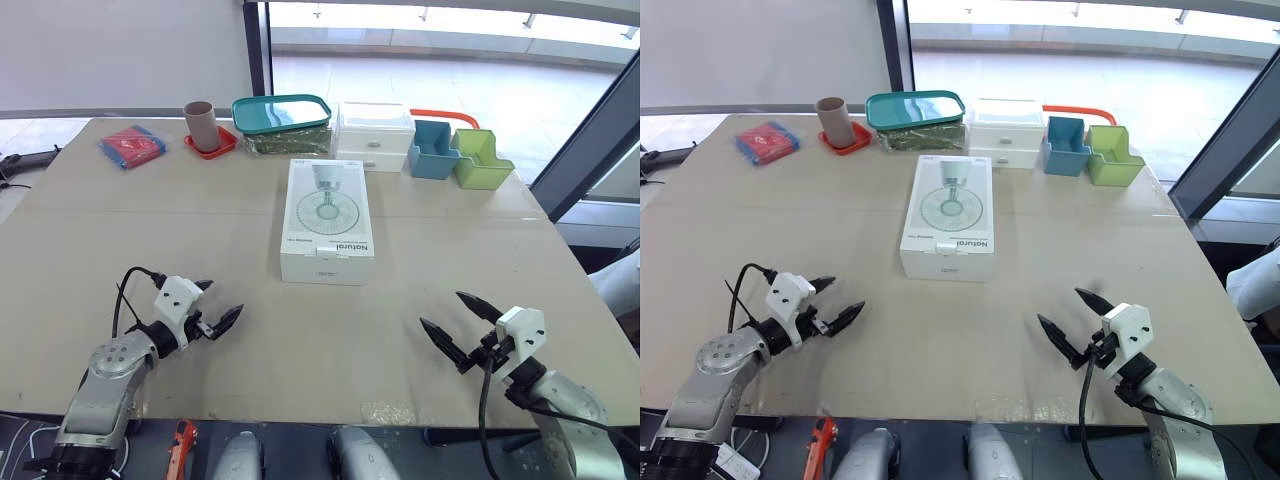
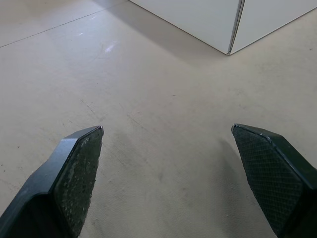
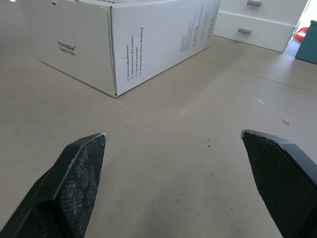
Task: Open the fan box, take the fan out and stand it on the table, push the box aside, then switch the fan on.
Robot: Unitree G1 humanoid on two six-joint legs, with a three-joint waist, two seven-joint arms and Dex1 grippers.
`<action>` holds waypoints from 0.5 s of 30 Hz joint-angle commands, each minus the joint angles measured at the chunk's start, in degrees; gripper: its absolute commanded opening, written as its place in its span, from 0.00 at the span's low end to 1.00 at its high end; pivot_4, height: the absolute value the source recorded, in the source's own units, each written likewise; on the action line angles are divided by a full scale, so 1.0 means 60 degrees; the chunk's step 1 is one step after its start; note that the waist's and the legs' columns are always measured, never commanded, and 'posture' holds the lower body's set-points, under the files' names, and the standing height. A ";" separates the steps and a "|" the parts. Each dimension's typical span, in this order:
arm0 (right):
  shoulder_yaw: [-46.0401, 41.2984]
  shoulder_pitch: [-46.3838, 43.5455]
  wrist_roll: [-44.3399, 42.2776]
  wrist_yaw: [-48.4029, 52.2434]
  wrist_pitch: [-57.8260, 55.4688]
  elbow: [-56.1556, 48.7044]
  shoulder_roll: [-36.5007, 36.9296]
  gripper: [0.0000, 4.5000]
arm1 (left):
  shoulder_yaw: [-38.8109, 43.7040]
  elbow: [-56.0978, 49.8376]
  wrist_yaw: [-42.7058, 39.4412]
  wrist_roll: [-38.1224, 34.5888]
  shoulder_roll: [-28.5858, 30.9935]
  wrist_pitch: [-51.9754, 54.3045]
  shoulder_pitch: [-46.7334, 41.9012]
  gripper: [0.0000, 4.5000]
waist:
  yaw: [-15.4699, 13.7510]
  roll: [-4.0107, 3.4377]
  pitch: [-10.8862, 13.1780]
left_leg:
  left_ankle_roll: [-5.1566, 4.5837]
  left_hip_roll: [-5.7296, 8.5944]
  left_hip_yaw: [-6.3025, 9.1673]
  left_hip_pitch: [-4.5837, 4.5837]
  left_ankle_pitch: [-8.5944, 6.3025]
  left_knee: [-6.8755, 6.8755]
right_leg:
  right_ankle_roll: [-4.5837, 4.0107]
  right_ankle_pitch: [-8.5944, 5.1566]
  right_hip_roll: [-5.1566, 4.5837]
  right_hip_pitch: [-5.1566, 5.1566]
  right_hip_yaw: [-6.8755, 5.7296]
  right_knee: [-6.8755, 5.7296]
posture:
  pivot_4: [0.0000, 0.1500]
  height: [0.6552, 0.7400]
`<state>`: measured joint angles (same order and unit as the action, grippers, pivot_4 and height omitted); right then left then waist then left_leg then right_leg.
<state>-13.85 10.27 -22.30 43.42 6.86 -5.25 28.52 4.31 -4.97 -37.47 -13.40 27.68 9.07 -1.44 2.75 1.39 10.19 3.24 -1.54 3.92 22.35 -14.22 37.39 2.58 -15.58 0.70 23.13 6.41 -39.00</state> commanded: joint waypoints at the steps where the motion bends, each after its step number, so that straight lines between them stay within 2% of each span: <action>1: -0.0212 -0.0139 -0.0104 -0.0049 -0.0019 -0.0336 0.0138 1.00 | 0.0040 0.0097 0.0069 -0.0010 -0.0089 -0.0208 -0.0142 0.98 | 0.0001 0.0000 0.0000 | 0.0000 0.0000 0.0000 0.0000 0.0000 0.0000 | 0.0000 0.0000 0.0000 0.0000 0.0000 0.0000 | 1.00 1.00; 15: -0.0125 -0.0590 0.0040 -0.0199 -0.0180 0.0009 0.0089 1.00 | 0.0251 0.0267 0.0080 -0.0298 -0.0379 -0.0299 -0.0467 0.98 | 0.0002 0.0001 0.0000 | 0.0000 0.0001 0.0000 0.0001 0.0000 0.0001 | -0.0009 0.0007 -0.0001 -0.0001 0.0000 0.0000 | 1.00 1.00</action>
<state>-13.79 8.25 -22.05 42.29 5.09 -5.34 28.55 4.34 -2.85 -37.56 -14.18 25.63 8.49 -3.10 2.76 1.39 10.18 3.24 -1.54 3.93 22.35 -14.22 37.40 2.53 -15.54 0.70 23.12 6.41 -39.01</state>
